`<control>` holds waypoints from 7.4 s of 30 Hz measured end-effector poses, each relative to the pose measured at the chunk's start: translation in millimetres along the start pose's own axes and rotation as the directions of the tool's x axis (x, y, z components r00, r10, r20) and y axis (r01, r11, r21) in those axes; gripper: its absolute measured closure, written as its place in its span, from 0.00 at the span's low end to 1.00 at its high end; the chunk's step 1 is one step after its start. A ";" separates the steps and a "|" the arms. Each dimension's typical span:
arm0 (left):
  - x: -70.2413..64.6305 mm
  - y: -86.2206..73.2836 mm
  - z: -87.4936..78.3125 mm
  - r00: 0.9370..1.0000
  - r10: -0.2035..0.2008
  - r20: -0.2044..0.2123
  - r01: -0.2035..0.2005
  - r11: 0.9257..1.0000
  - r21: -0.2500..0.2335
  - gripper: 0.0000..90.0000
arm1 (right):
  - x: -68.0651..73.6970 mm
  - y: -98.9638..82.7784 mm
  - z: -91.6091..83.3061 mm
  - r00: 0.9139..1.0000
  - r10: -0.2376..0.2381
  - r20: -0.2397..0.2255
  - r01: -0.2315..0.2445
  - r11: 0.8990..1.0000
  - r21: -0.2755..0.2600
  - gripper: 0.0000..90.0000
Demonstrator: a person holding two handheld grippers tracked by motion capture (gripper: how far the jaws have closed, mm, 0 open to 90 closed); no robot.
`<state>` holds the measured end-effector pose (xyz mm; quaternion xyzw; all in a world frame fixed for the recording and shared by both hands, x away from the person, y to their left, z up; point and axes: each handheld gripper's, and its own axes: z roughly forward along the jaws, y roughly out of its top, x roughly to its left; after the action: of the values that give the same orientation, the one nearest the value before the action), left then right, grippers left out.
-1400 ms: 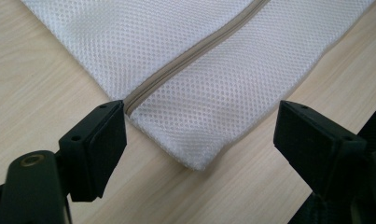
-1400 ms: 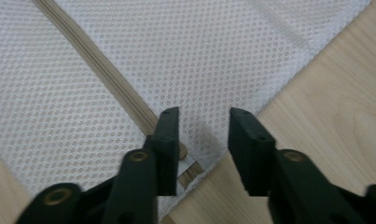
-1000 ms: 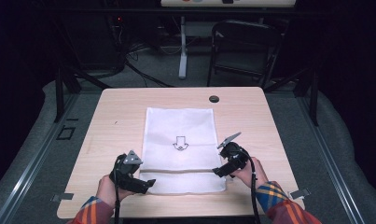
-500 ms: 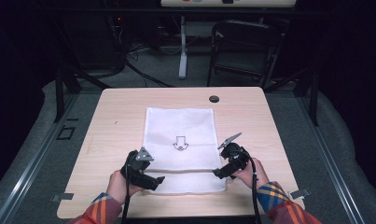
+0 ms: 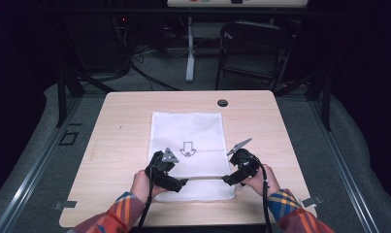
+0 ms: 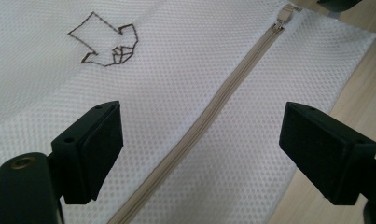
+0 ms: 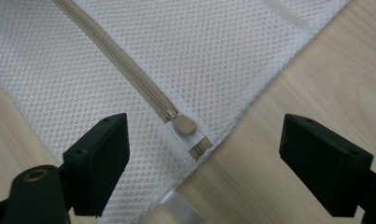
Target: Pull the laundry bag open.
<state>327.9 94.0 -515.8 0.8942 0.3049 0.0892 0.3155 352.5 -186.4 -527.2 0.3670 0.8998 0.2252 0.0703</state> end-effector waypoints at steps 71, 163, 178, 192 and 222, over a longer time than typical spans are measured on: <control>-42.7 40.9 94.7 0.980 0.110 0.166 -0.120 0.991 0.052 0.66 | 4.4 0.1 21.9 1.000 -0.005 -0.010 0.005 1.000 0.015 1.00; -25.3 32.1 92.2 0.978 0.039 0.204 -0.041 0.999 0.005 0.90 | 21.2 -2.0 36.5 0.988 -0.152 0.014 0.152 0.987 -0.053 1.00; -19.1 28.7 84.0 0.982 0.053 0.180 -0.058 0.998 0.026 0.90 | 17.9 -4.5 36.4 0.990 -0.141 -0.009 0.140 0.988 -0.066 1.00; -11.9 23.3 76.4 0.980 0.053 0.192 -0.063 0.997 0.047 0.90 | 18.4 -4.2 36.3 0.991 -0.131 -0.006 0.131 0.990 -0.061 1.00; 5.3 7.2 60.4 0.986 0.028 0.161 -0.043 0.995 0.090 0.90 | 15.8 -5.3 35.3 0.993 -0.119 -0.021 0.118 0.991 -0.057 1.00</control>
<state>356.9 61.9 -558.9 0.9175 0.2663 0.0085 0.2952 348.1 -166.4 -560.4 0.3080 0.9142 0.2501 0.0826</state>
